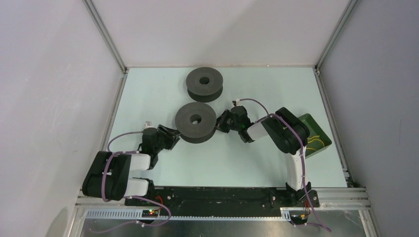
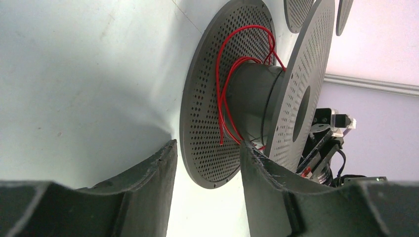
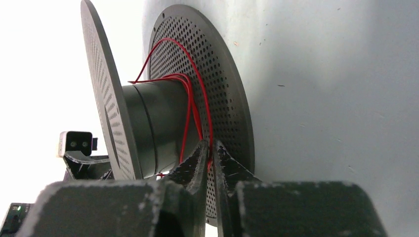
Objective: Wrap the cables
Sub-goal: Adjust the cable on the cable reel, then pick up the cable from the storage box.
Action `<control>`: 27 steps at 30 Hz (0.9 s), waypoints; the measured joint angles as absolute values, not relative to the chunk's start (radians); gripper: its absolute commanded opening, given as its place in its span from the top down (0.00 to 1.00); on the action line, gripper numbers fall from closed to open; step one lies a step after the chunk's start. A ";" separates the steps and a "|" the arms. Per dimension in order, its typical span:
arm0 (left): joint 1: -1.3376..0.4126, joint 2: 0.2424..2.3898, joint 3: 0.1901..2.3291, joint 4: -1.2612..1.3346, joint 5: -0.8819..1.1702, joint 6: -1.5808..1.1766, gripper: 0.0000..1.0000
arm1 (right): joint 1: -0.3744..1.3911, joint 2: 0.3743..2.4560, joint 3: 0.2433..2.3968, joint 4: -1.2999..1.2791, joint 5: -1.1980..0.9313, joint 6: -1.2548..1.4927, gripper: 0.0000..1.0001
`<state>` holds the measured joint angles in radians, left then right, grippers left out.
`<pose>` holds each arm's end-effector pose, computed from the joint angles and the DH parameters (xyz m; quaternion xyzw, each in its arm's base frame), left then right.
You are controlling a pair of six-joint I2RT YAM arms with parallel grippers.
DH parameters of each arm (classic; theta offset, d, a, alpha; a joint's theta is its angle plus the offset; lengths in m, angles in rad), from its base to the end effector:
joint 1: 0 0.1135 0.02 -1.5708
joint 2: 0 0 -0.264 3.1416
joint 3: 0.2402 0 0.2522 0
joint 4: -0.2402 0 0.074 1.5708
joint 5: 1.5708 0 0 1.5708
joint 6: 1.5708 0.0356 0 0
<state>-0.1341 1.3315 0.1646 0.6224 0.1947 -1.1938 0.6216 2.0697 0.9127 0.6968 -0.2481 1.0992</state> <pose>0.1993 -0.0338 0.1119 -0.3970 0.7723 -0.3678 0.3326 0.3176 0.2383 0.0970 0.1361 0.8347 0.4652 0.2615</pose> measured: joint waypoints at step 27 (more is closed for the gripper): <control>-0.134 1.069 0.164 0.479 0.128 -1.180 0.45 | 0.572 1.853 0.795 0.564 -0.165 1.013 0.82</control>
<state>-0.1341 1.0695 0.1642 0.4793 0.1284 -1.1801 0.5716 1.8534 0.7948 0.5636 -0.1650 1.0130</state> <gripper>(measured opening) 0.546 0.184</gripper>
